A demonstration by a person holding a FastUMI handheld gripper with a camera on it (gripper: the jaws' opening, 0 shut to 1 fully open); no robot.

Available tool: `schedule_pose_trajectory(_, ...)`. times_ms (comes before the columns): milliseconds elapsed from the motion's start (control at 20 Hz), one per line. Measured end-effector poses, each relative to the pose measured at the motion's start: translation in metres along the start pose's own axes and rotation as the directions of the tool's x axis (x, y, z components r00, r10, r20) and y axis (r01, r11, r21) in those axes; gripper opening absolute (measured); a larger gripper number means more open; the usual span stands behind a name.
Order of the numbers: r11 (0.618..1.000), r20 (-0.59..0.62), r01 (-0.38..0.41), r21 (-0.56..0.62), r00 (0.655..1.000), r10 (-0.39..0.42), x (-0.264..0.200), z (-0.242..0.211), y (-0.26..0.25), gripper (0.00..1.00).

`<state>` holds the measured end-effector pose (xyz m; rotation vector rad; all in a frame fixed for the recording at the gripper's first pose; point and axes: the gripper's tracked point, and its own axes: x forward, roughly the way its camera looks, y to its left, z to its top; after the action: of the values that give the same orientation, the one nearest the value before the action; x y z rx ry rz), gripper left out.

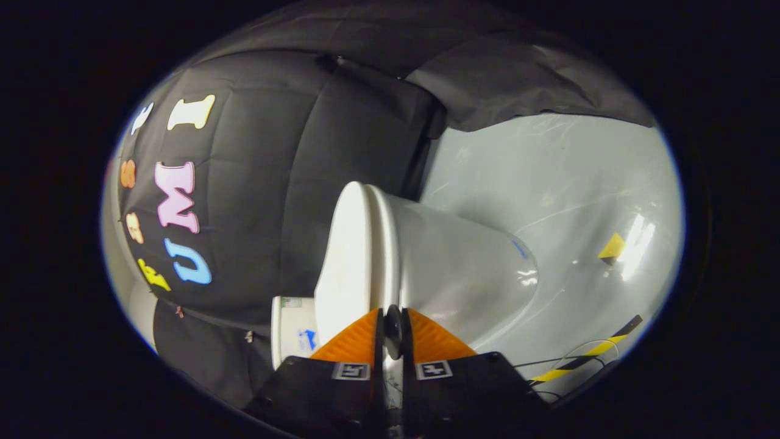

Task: Open the toilet lid.

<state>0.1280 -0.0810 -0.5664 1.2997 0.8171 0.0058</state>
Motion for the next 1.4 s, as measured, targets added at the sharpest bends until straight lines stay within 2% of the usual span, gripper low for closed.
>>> schedule_pose_trajectory(50, 1.000, 0.002, 0.009, -0.015, 1.000, -0.009, -0.014, 0.001, 0.002, 0.11)
schedule_pose_trajectory(200, 0.997, 0.024, 0.035, -0.071, 0.999, -0.033, -0.015, 0.000, 0.012, 0.11)
schedule_pose_trajectory(450, 0.997, 0.053, -0.002, -0.079, 0.999, 0.006, -0.035, 0.003, 0.055, 0.06)
schedule_pose_trajectory(550, 0.993, 0.056, 0.002, -0.119, 0.998, 0.005, -0.040, -0.001, 0.074, 0.06)
schedule_pose_trajectory(750, 0.970, 0.090, 0.063, -0.235, 0.995, -0.043, -0.049, -0.005, 0.114, 0.06)
schedule_pose_trajectory(900, 0.939, 0.125, 0.101, -0.329, 0.990, -0.063, -0.060, -0.015, 0.149, 0.07)
schedule_pose_trajectory(1100, 0.897, 0.159, 0.105, -0.429, 0.987, -0.039, -0.076, -0.039, 0.209, 0.06)
schedule_pose_trajectory(1300, 0.825, 0.221, 0.186, -0.533, 0.972, -0.077, -0.081, -0.064, 0.258, 0.07)
schedule_pose_trajectory(1400, 0.778, 0.247, 0.219, -0.589, 0.965, -0.084, -0.086, -0.080, 0.283, 0.07)
